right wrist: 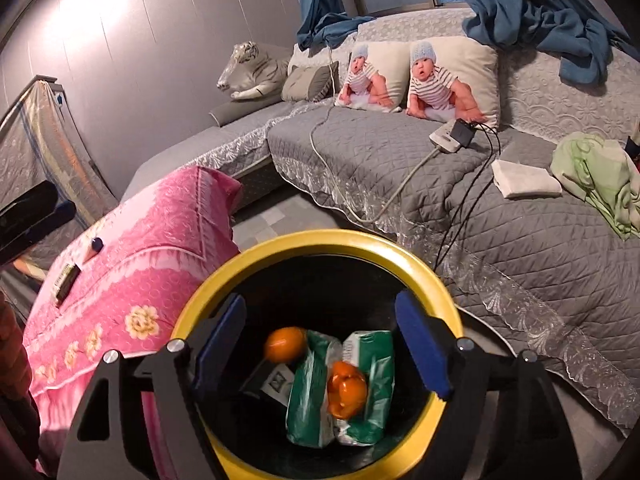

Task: Collect trash
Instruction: 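Grasp the white-green medicine box with the left gripper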

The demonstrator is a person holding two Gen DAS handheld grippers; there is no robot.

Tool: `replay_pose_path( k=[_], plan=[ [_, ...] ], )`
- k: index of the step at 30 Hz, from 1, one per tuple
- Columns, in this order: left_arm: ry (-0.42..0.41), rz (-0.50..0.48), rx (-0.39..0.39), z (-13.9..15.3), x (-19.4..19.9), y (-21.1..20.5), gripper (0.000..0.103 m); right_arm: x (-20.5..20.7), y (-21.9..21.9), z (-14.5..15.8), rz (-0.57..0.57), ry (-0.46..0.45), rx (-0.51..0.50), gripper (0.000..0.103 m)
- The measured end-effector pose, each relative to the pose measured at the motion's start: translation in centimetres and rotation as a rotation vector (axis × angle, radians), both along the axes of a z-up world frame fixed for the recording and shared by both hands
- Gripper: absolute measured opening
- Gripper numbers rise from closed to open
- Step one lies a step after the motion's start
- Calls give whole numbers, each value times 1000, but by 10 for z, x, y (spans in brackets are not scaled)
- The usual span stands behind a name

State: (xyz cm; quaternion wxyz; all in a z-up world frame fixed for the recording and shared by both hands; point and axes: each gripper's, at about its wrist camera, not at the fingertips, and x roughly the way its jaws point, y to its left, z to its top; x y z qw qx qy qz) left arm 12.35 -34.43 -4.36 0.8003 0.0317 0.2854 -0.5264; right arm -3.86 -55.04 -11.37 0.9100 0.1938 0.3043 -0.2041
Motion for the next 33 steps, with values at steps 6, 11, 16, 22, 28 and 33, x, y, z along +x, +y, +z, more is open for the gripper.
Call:
replay_pose_path(
  k=[6, 11, 16, 22, 28, 33],
  plan=[
    [-1, -6, -101, 66, 24, 46, 85, 1, 21, 33, 55, -61, -9, 79],
    [-21, 136, -144, 150, 58, 131, 86, 7, 45, 64, 124, -109, -44, 82],
    [-103, 337, -228, 224, 80, 241, 86, 27, 74, 91, 205, -137, -87, 83],
    [-349, 542, -217, 269, 80, 343, 94, 71, 114, 117, 338, -152, -136, 84],
    [-335, 400, -35, 167, 121, 363, 95, 136, 152, 116, 459, -124, -149, 84],
    [-266, 270, 151, 53, 170, 351, 95, 185, 183, 105, 549, -76, -161, 84]
  ],
)
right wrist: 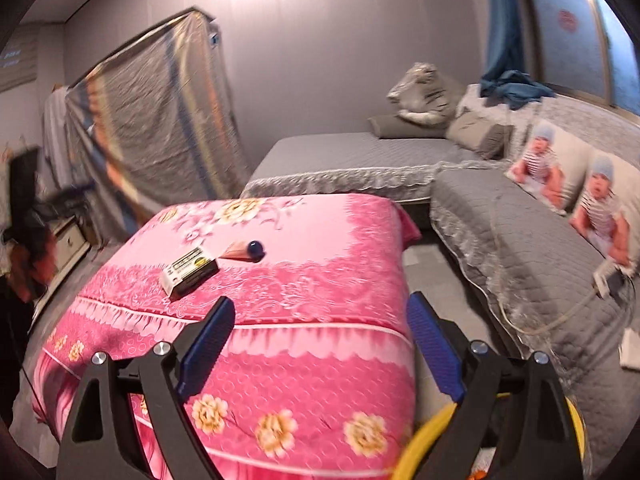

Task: Collect trash
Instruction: 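Grasp the white-green medicine box with the left gripper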

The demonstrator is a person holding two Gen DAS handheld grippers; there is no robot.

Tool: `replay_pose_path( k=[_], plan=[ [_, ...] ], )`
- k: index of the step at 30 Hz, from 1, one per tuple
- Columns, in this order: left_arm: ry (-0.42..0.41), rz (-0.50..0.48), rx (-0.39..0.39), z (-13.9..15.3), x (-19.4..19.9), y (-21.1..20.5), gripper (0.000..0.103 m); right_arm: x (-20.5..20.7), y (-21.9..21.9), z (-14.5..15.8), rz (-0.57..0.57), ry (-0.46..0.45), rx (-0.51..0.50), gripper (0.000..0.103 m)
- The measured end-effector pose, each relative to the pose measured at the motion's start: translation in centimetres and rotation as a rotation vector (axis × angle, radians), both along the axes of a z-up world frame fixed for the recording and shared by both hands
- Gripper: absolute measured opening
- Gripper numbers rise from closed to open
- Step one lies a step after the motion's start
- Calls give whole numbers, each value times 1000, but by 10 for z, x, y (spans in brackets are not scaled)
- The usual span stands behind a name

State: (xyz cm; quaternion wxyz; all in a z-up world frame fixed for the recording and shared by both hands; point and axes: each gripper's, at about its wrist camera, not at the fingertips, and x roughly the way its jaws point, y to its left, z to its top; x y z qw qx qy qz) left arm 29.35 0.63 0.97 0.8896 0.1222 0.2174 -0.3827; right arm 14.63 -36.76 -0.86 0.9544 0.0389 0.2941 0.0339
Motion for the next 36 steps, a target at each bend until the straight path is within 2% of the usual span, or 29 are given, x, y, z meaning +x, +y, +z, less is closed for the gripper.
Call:
replay_pose_path(
  k=[3, 8, 11, 15, 18, 22, 25, 30, 32, 36],
  plan=[
    [64, -65, 95, -58, 18, -13, 94, 21, 16, -4, 47, 11, -23, 84],
    [149, -125, 163, -106, 47, -29, 94, 48, 29, -13, 89, 28, -33, 84],
    [176, -115, 196, -126, 66, -34, 94, 63, 32, -21, 102, 47, -31, 84],
    [238, -97, 178, -139, 86, -40, 94, 76, 33, -30, 109, 65, -28, 84],
    [226, -87, 204, -148, 93, -44, 94, 82, 30, -34, 115, 73, -21, 84],
    [250, -66, 201, -156, 105, -46, 93, 88, 30, -40, 126, 76, -18, 84],
    [263, -53, 204, -161, 110, -47, 86, 91, 32, -42, 136, 78, -14, 84],
    [273, -35, 212, -170, 115, -47, 81, 94, 36, -44, 157, 80, -14, 84],
    [281, -31, 218, -174, 117, -47, 72, 94, 39, -43, 172, 75, -22, 84],
    [276, -25, 229, -177, 115, -48, 65, 99, 52, -41, 268, 58, -54, 84]
  ],
)
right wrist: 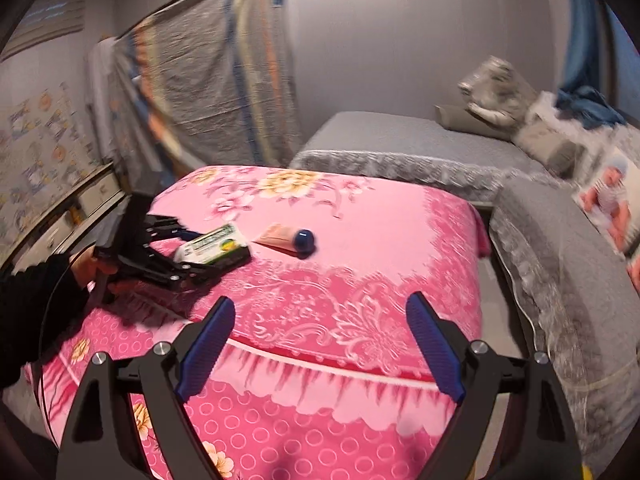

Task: Collect trash
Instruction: 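Grasp the pink paw-print hand cream tube with the right gripper, then carry the medicine box and cream tube to the bin and release both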

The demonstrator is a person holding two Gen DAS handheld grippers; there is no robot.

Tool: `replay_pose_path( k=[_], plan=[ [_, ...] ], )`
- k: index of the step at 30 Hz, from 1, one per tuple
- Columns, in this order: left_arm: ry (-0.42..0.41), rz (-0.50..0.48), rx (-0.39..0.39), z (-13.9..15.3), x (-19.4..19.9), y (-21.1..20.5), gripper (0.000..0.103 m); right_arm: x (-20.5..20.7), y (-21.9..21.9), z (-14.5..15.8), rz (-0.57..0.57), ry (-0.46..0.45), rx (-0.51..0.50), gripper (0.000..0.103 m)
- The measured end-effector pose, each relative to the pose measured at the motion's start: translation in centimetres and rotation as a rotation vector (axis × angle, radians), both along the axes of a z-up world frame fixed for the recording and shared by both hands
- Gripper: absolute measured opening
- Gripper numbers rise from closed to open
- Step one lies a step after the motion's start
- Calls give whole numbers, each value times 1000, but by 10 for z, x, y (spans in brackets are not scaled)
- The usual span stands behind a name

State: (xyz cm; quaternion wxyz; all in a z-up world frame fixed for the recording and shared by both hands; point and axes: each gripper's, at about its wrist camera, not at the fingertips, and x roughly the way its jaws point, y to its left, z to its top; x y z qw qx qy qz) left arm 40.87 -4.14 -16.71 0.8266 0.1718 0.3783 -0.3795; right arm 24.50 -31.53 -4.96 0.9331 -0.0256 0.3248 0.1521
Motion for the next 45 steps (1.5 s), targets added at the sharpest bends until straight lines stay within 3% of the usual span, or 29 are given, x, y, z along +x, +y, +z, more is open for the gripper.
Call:
replay_pose_path(
  k=[5, 9, 12, 15, 19, 25, 29, 33, 36, 39, 45],
  plan=[
    [4, 4, -30, 9, -4, 8, 63, 31, 30, -4, 175, -4, -138, 83],
    [-7, 32, -98, 29, -13, 27, 63, 73, 59, -18, 302, 21, -249, 80],
    [-41, 116, -162, 47, -26, 48, 63, 105, 82, -38, 378, 35, -353, 74],
    [-60, 193, -216, 61, -39, 69, 63, 136, 96, -59, 428, 82, -433, 61],
    [-62, 257, -302, 70, -55, 95, 63, 169, 105, -71, 473, 141, -458, 57],
    [-50, 266, -410, 77, -60, 110, 63, 194, 115, -85, 535, 211, -490, 55],
    [-55, 257, -426, 78, -63, 109, 64, 204, 119, -95, 549, 233, -518, 51],
    [-43, 257, -434, 75, -62, 108, 64, 215, 117, -103, 545, 276, -494, 50],
    [-39, 251, -437, 73, -62, 107, 64, 220, 118, -106, 547, 309, -460, 44],
    [-47, 249, -436, 73, -62, 107, 64, 222, 118, -102, 530, 326, -420, 37],
    [-89, 275, -445, 92, -75, 110, 64, 200, 109, -76, 492, 303, -338, 37]
  ],
)
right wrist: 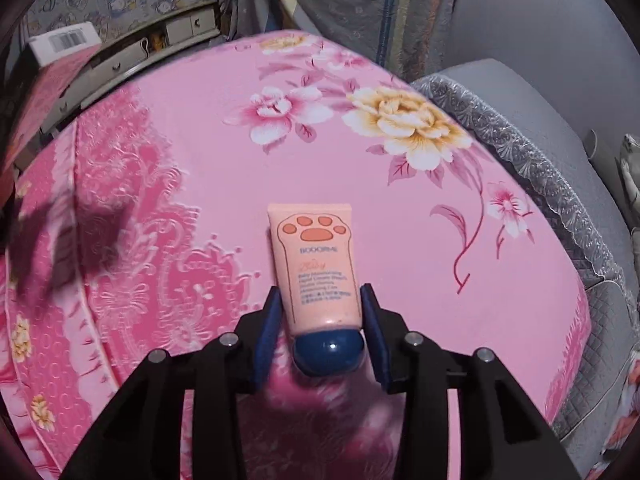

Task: Collect trash
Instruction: 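Carry the medicine box and cream tube to the bin and release both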

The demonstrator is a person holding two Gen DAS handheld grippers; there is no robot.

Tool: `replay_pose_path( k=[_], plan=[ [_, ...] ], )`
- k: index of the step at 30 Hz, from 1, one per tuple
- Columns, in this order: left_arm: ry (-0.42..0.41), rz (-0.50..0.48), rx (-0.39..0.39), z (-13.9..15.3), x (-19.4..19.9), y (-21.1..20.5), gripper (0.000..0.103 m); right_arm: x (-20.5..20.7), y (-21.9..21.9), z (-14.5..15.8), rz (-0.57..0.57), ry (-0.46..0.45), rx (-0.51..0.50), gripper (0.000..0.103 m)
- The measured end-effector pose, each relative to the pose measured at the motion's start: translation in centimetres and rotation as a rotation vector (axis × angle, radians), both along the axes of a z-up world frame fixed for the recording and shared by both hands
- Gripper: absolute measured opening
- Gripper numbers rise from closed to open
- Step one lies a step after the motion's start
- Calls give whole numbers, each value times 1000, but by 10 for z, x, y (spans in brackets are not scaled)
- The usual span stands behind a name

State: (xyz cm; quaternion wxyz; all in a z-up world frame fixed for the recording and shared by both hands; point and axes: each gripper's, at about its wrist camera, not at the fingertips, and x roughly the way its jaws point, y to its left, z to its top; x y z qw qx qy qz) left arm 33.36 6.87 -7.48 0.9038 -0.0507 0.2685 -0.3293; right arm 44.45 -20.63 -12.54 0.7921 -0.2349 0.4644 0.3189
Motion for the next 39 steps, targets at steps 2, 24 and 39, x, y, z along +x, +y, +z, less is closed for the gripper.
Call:
replay_pose_path(
  k=[2, 24, 39],
  plan=[
    [-24, 4, 3, 11, -10, -3, 64, -17, -8, 18, -18, -22, 47, 37],
    [-289, -145, 72, 115, -193, -252, 64, -369, -246, 160, -778, -499, 422, 37],
    [-212, -314, 114, 77, -237, -391, 64, -464, -317, 72, -1196, -513, 348, 37]
  ],
)
